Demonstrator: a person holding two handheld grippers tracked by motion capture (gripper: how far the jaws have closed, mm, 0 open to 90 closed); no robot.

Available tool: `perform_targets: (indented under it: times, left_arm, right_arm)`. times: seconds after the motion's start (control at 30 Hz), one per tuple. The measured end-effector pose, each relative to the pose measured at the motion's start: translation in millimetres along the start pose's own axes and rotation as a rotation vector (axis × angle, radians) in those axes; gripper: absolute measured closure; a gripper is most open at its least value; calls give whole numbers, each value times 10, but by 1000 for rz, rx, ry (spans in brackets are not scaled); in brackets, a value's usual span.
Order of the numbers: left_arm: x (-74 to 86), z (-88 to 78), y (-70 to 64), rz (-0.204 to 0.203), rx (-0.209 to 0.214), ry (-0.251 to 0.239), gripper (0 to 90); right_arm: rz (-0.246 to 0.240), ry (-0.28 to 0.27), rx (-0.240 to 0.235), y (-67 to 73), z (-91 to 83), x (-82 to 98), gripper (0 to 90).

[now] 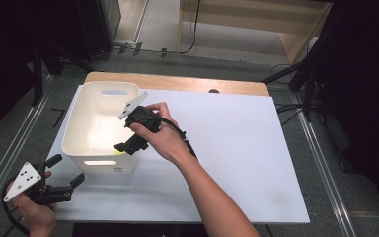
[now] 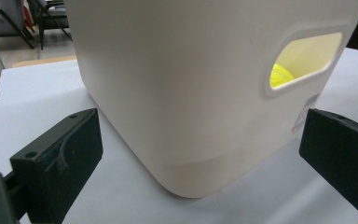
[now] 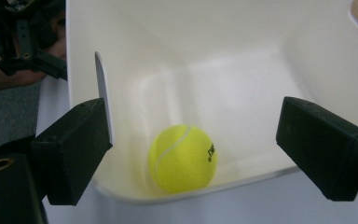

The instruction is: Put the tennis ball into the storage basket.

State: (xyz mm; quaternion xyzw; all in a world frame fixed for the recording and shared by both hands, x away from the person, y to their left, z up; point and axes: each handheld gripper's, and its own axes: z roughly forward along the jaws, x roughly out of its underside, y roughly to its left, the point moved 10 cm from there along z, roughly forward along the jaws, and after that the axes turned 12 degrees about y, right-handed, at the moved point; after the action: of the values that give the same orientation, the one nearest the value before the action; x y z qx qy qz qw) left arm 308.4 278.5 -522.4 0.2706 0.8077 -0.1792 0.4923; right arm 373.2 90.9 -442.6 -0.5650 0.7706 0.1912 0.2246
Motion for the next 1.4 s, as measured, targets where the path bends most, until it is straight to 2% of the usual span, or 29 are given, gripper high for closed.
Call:
perform_targets:
  times: [0.07,0.13,0.23,0.37,0.5,0.57,1.4]
  left_arm:
    - [0,-1,1,0,-1,0,0]
    - [0,0,1,0,-1,1,0]
    - [3,-1,2,1,-2,4,0]
    - [3,1,1,3,-2,4,0]
    - [5,0,3,4,-3,6,0]
    - [5,0,3,4,-3,6,0]
    - [5,8,2,8,-9,5,0]
  right_arm:
    - [5,-19,-1,-11,-56,17,75]
    - [5,-35,-7,-16,-99,35,0]
    - [16,-47,-3,-22,-165,74,0]
    - [39,-63,38,-61,-234,134,0]
    - [59,-69,55,-91,-280,221,0]
    - [83,-79,76,-121,-307,264,0]
    - [188,-139,138,-239,-519,917,0]
